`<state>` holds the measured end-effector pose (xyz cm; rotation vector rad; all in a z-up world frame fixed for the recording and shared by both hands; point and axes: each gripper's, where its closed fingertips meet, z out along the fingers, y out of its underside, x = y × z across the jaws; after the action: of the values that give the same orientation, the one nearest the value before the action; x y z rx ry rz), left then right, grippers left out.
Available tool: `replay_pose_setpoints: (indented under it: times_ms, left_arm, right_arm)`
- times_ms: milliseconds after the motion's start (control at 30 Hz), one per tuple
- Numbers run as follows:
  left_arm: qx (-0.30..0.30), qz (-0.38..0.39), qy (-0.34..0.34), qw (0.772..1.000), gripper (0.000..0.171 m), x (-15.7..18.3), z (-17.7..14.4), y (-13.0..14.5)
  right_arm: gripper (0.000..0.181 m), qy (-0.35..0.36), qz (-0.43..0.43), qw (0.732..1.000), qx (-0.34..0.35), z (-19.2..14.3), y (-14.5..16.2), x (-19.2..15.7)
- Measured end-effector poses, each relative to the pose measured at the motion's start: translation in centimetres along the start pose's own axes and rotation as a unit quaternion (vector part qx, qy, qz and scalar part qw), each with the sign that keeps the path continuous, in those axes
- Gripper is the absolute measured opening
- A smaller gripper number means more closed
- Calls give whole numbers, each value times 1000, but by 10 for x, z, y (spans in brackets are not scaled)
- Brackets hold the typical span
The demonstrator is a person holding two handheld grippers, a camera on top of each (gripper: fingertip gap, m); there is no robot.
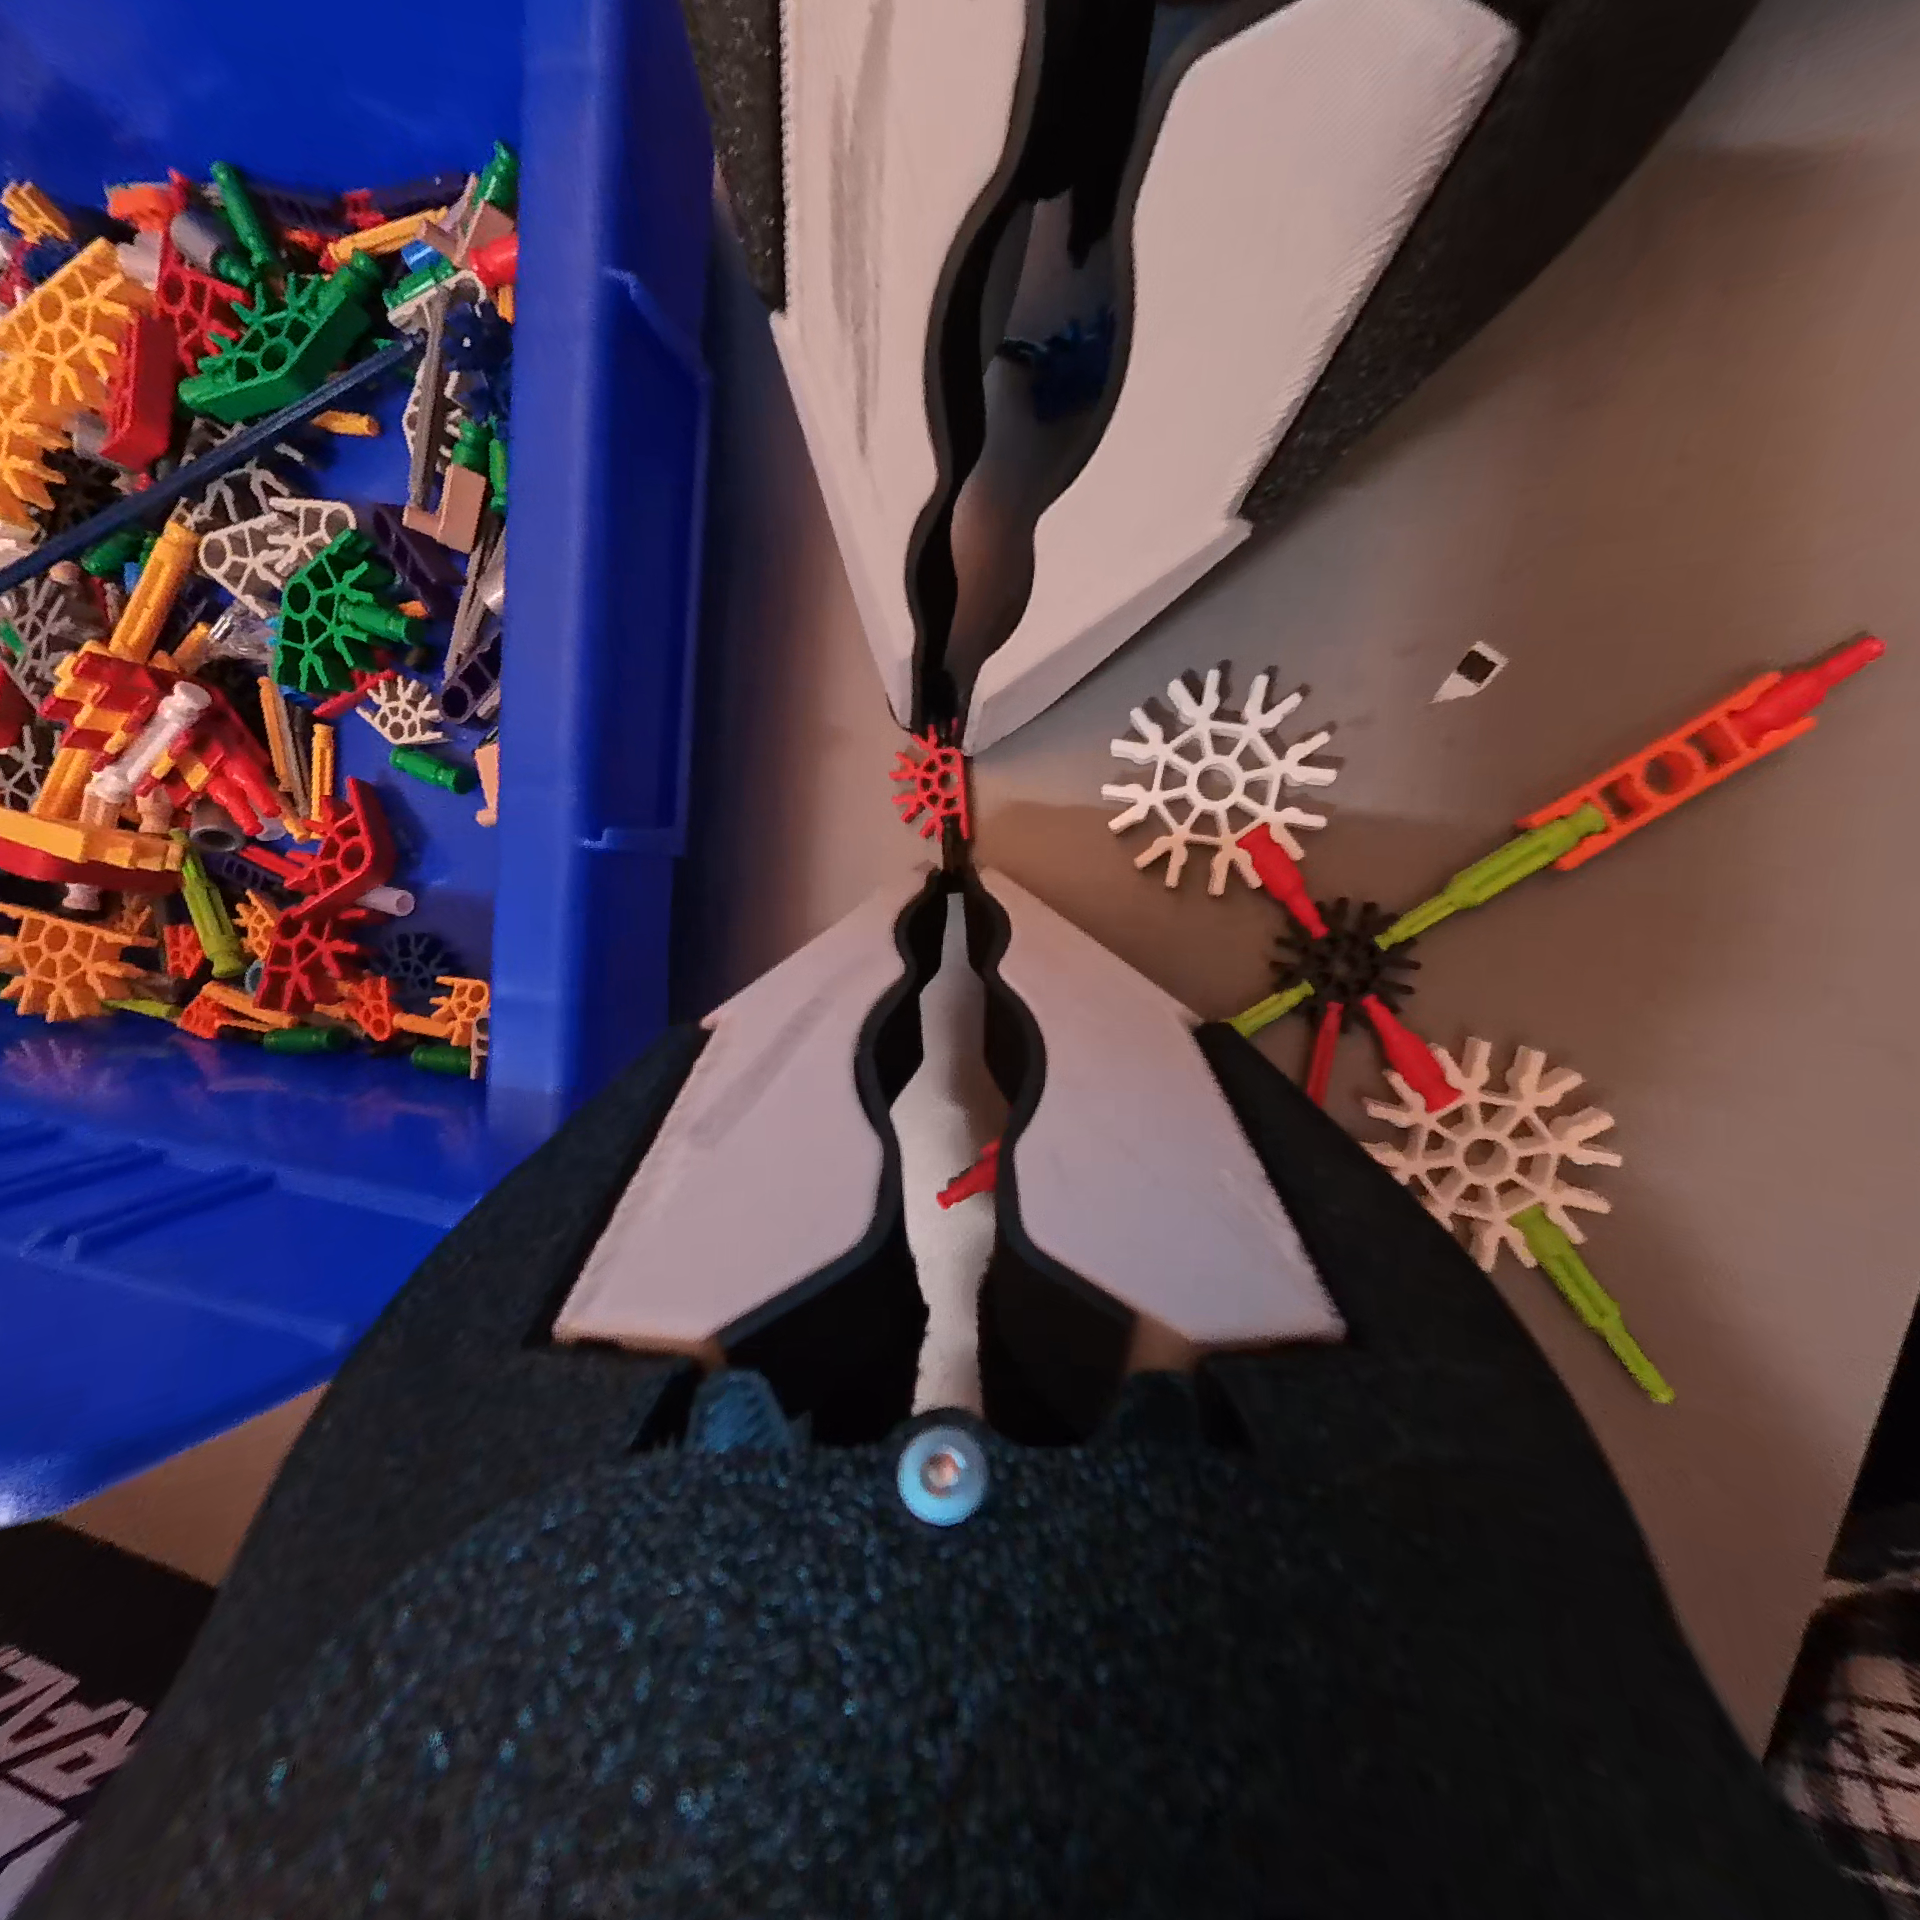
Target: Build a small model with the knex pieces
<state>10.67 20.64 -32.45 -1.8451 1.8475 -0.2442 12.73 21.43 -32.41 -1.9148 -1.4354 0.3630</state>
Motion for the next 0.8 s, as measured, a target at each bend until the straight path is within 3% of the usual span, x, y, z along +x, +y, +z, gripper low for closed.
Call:
replay_pose_setpoints:
  times_ms: [433, 800]
  left_arm:
    - [-12, 3, -1, 1000, 2, 0, 1, 1]
    - [-9, 1, -3, 1000, 2, 0, 2, 0]
  right_arm:
    - [0, 12, 8, 1000, 16, -4, -10, 5]
    - [0, -24, 25, 999, 22, 6, -17, -5]
